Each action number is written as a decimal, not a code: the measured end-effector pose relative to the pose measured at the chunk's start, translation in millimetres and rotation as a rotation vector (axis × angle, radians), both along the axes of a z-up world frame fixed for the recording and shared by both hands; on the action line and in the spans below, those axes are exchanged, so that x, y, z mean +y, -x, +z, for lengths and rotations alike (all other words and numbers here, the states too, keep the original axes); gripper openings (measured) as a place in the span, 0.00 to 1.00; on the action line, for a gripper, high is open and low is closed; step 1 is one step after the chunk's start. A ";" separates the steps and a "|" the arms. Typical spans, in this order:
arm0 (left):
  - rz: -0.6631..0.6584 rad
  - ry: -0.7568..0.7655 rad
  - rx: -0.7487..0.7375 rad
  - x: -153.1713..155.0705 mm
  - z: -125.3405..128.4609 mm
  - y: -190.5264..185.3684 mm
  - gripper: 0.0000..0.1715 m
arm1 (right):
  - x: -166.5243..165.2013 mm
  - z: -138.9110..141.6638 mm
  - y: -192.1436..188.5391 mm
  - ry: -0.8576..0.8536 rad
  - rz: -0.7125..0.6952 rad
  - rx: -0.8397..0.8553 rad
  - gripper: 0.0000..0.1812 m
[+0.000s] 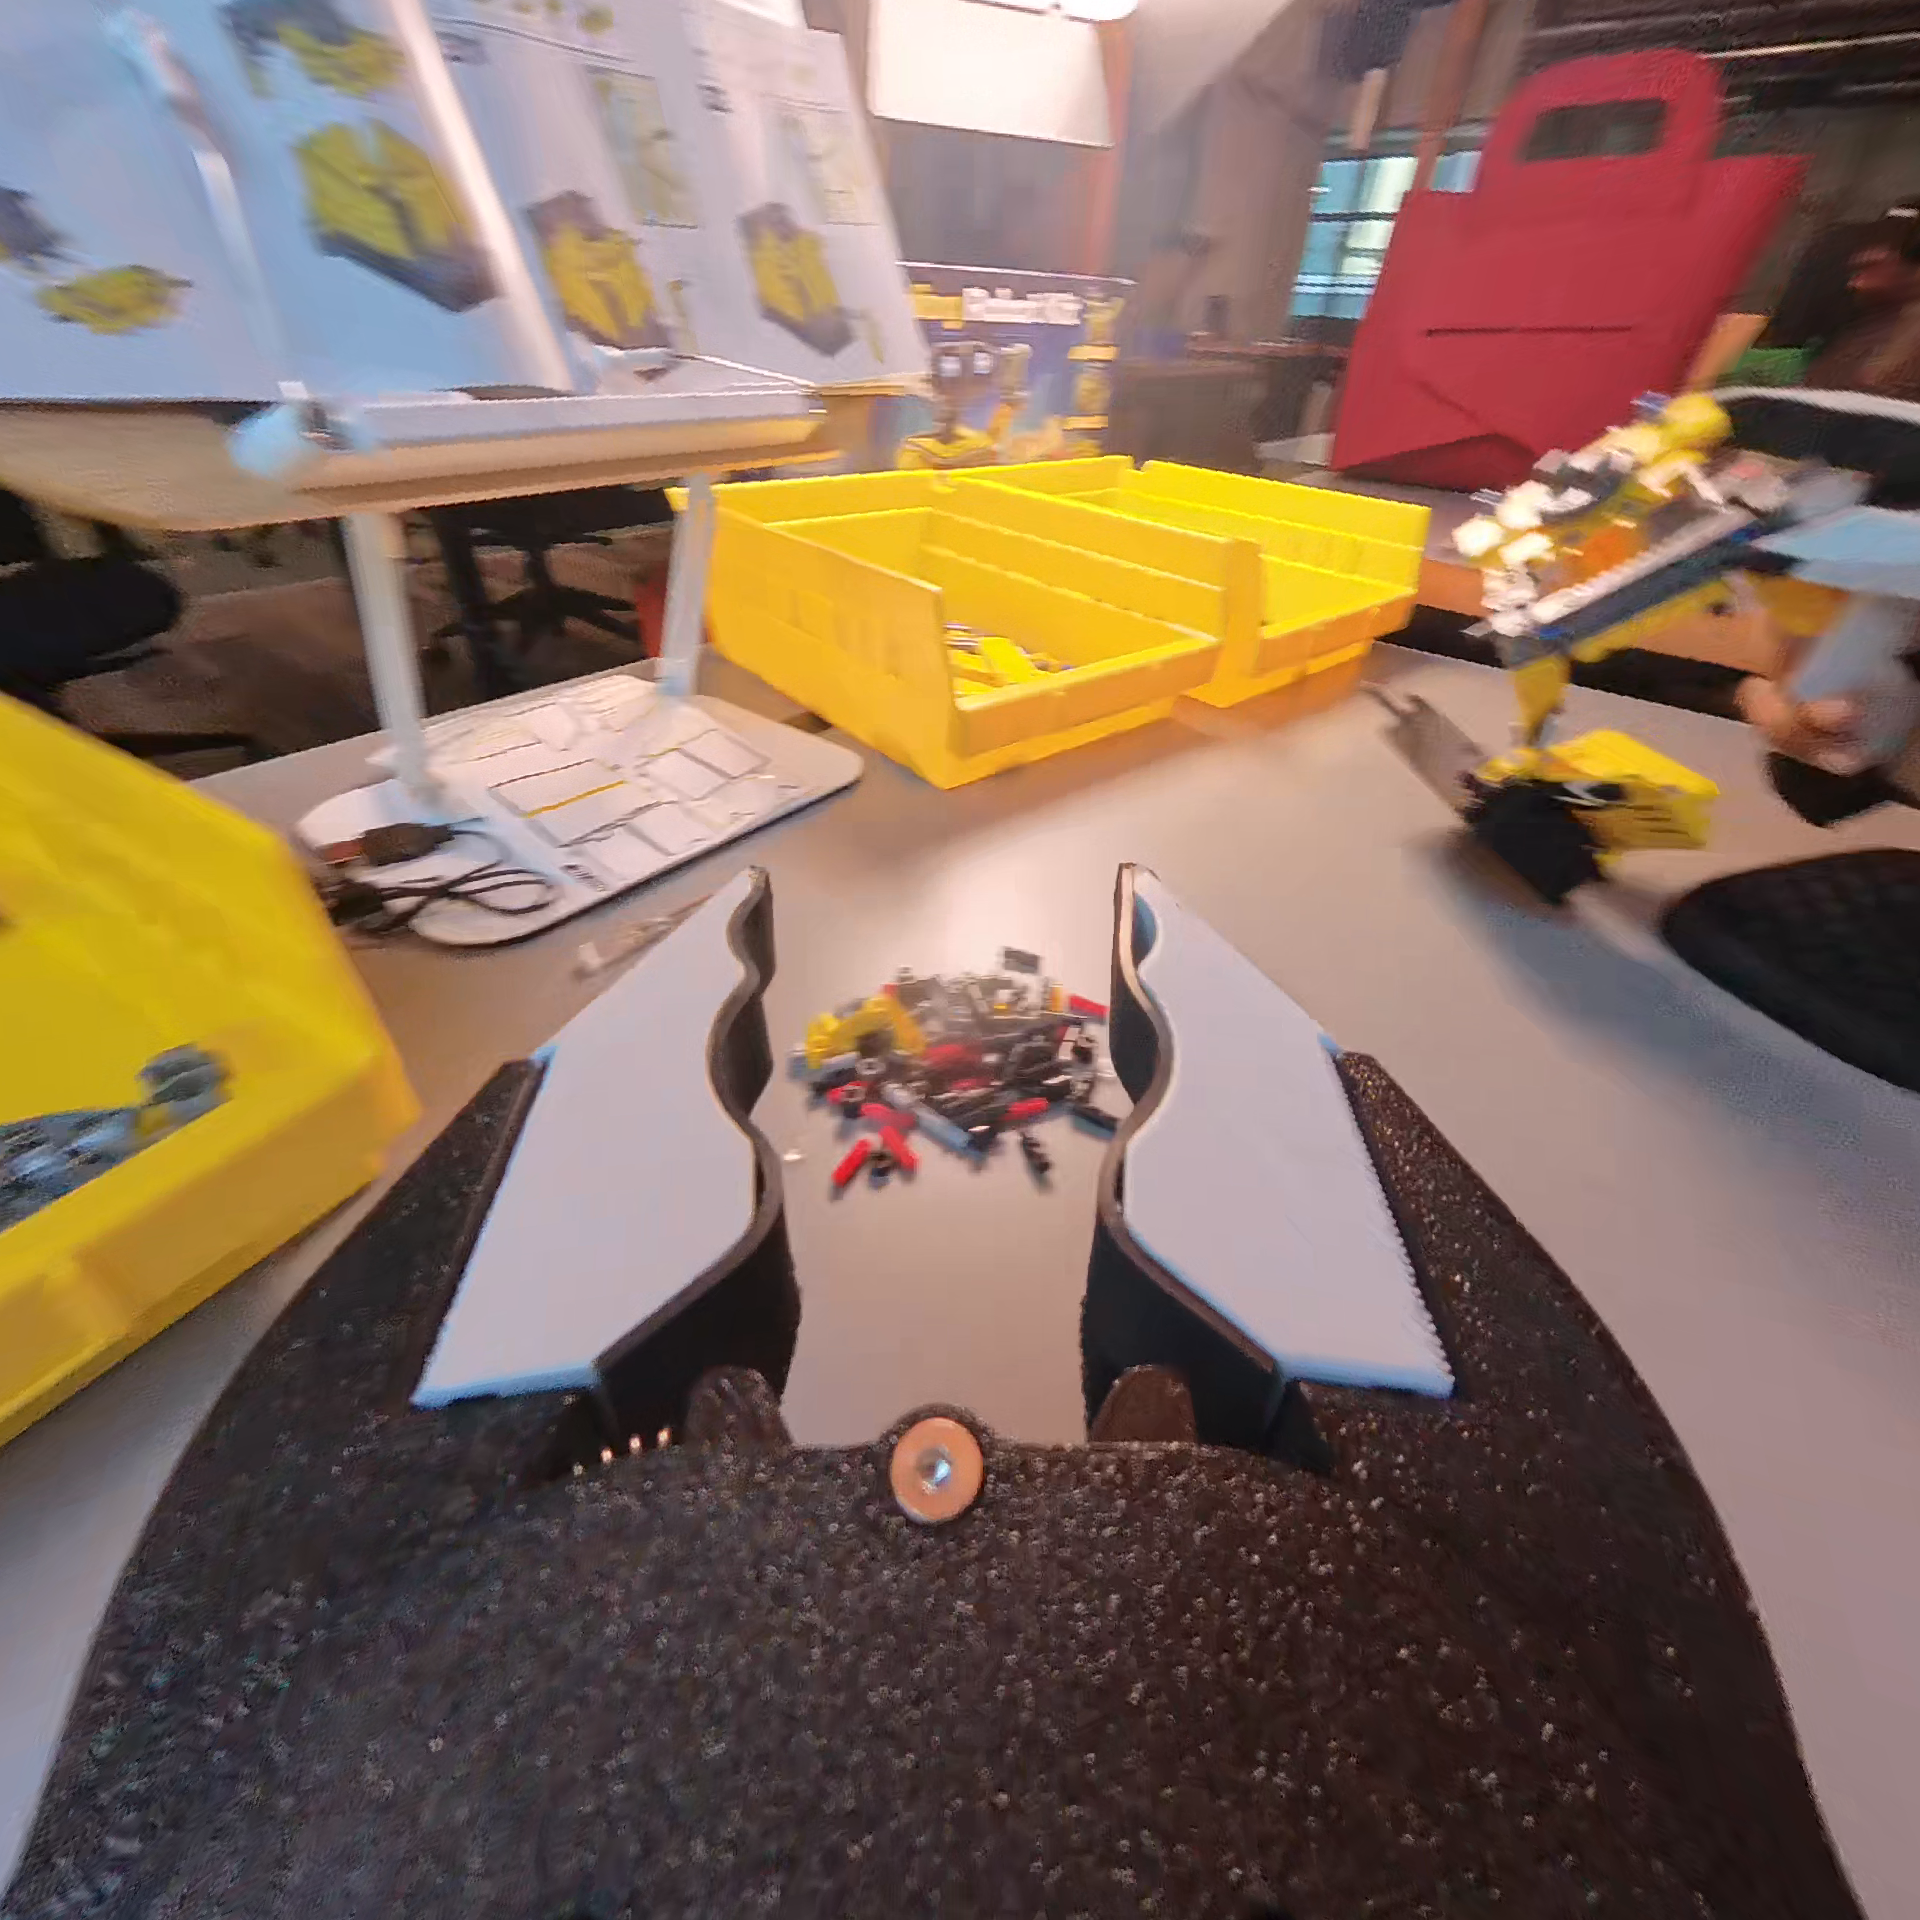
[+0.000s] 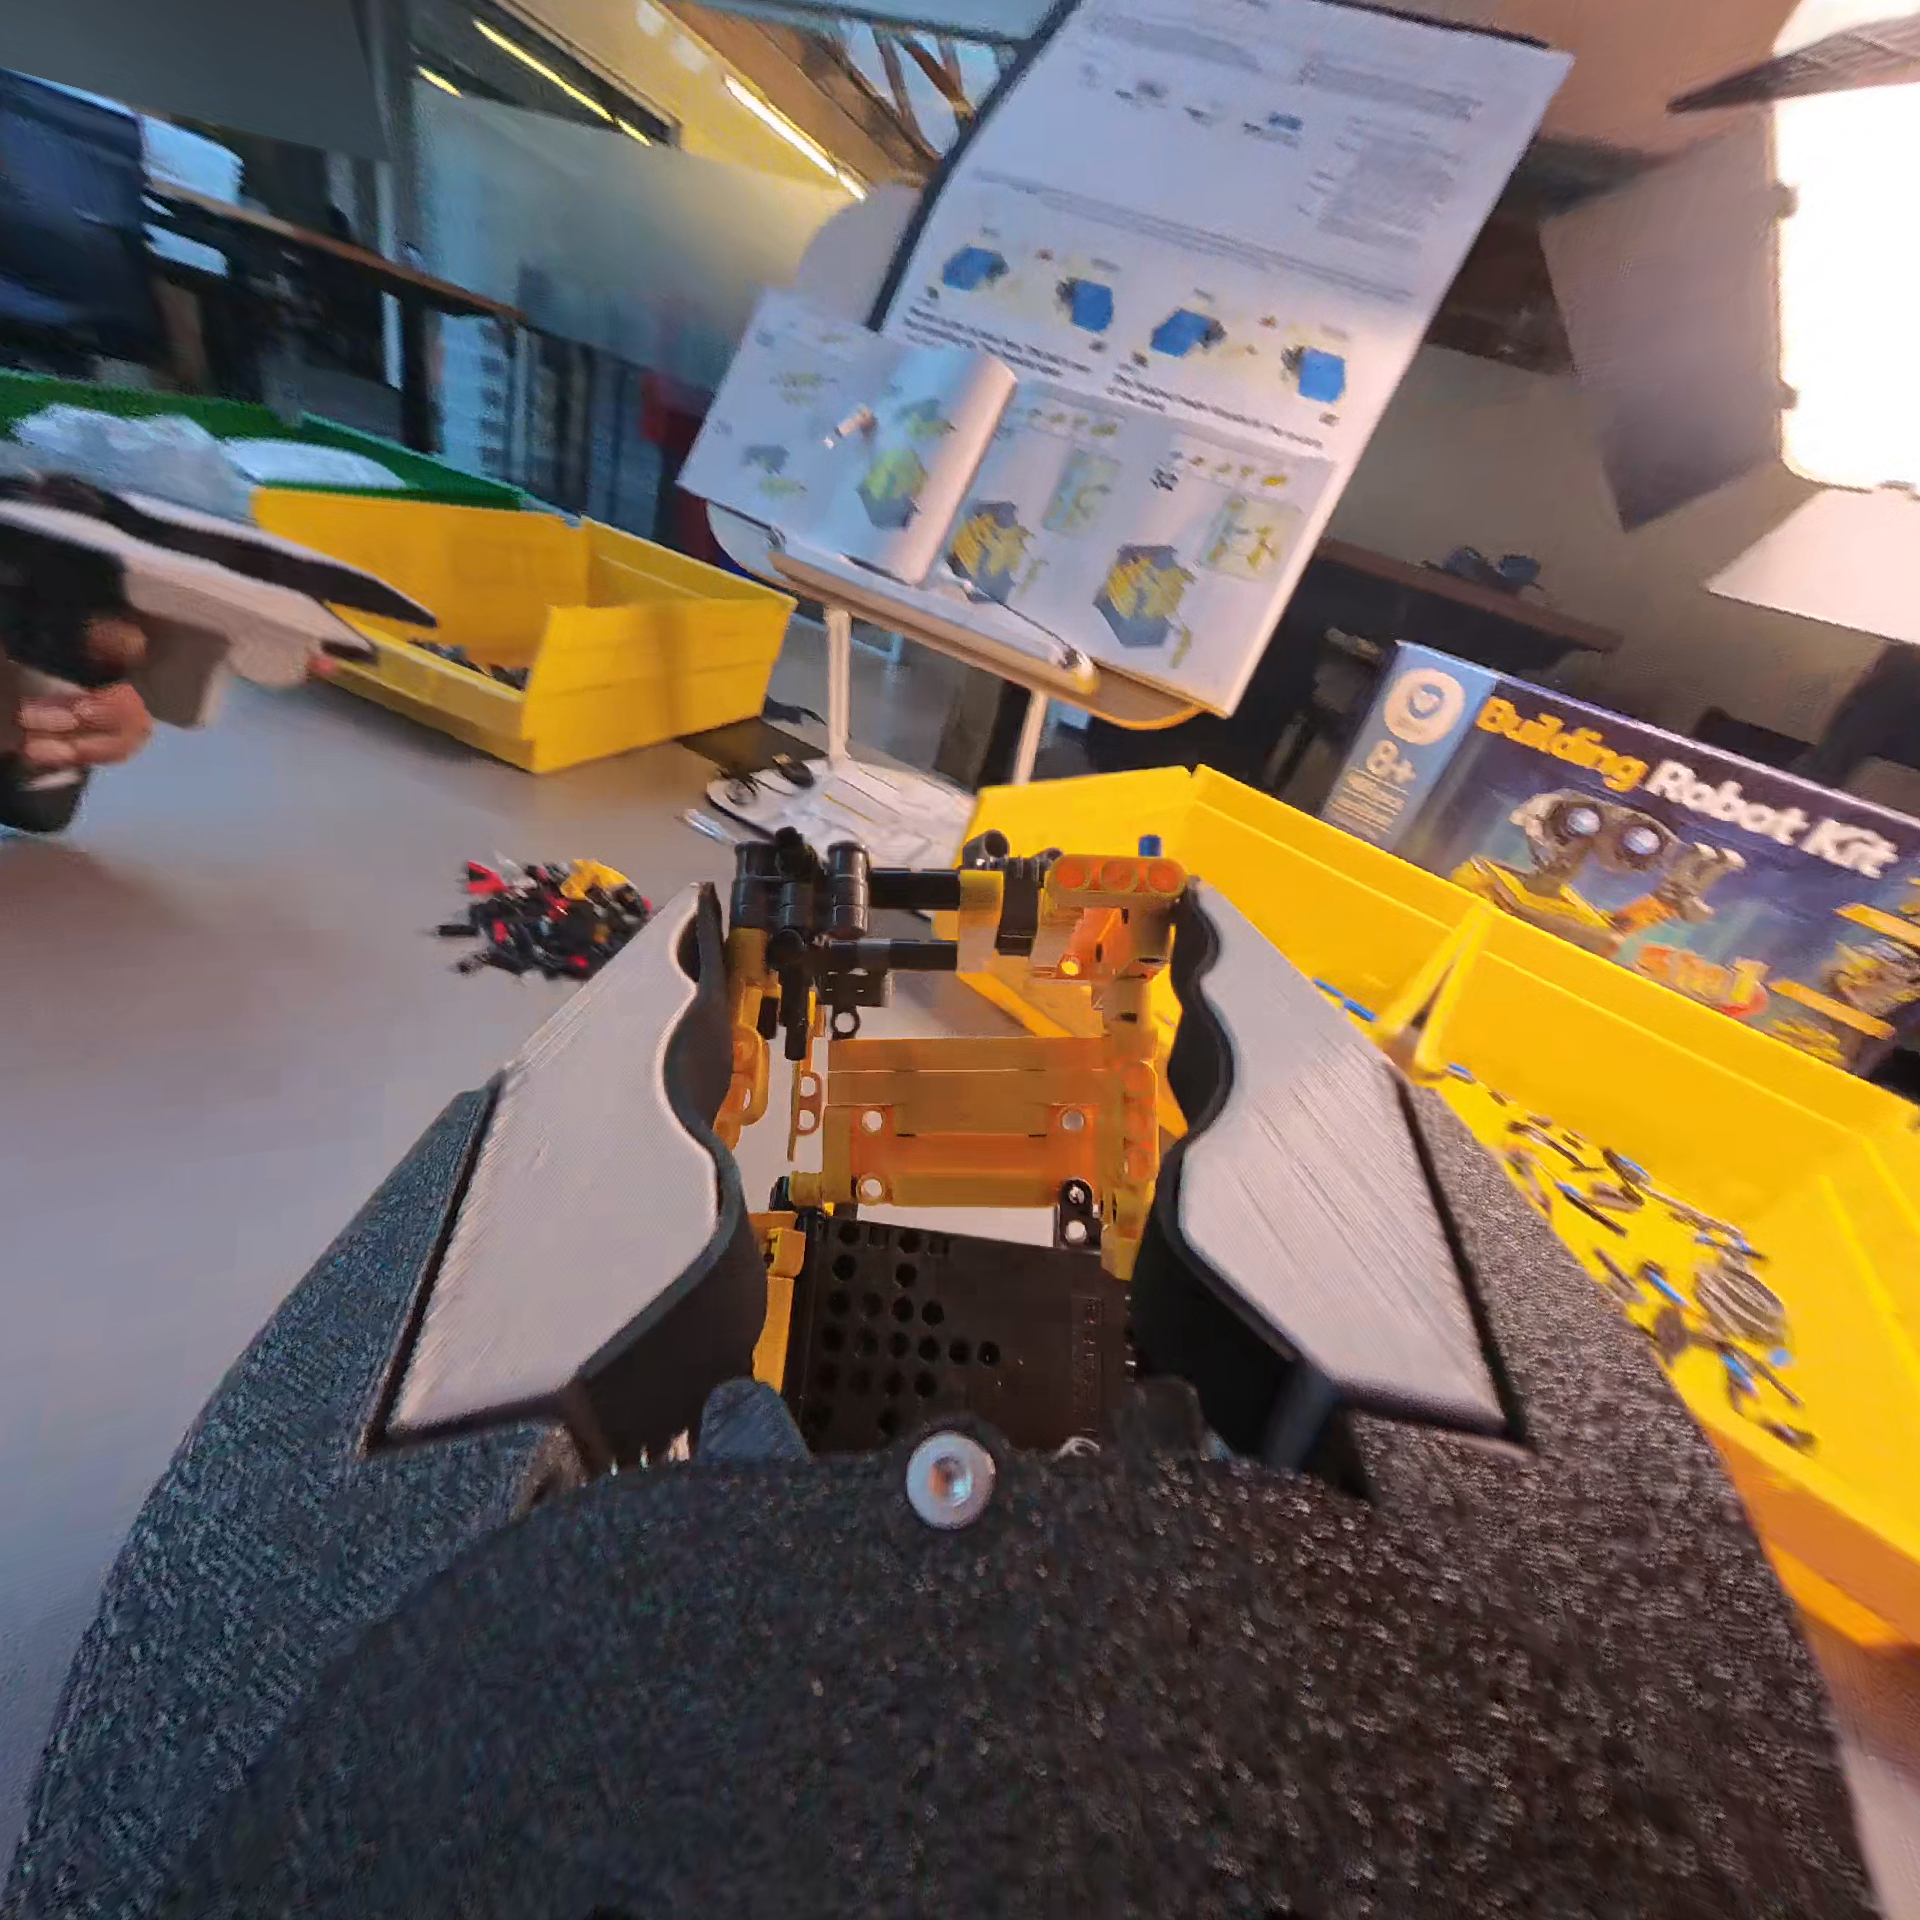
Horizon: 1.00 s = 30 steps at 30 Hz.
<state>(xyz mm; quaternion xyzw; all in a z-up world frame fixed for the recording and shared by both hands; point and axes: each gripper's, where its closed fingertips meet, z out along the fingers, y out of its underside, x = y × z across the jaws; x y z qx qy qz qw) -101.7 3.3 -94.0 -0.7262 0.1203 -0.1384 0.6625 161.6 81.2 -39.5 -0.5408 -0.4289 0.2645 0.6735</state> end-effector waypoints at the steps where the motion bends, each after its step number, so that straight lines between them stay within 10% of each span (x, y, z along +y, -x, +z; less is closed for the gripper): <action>1: -0.065 0.004 -0.006 -2.8 0.1 -13.0 0.39 | -6.0 6.4 12.9 0.010 0.057 0.028 0.47; 16: -0.574 0.044 0.012 -52.8 6.9 -116.4 0.66 | -135.7 20.1 155.6 0.375 0.980 0.141 0.45; 30: -0.718 0.253 0.231 -72.8 -52.0 -130.3 0.60 | -133.3 -70.9 120.1 0.311 1.000 -0.357 0.24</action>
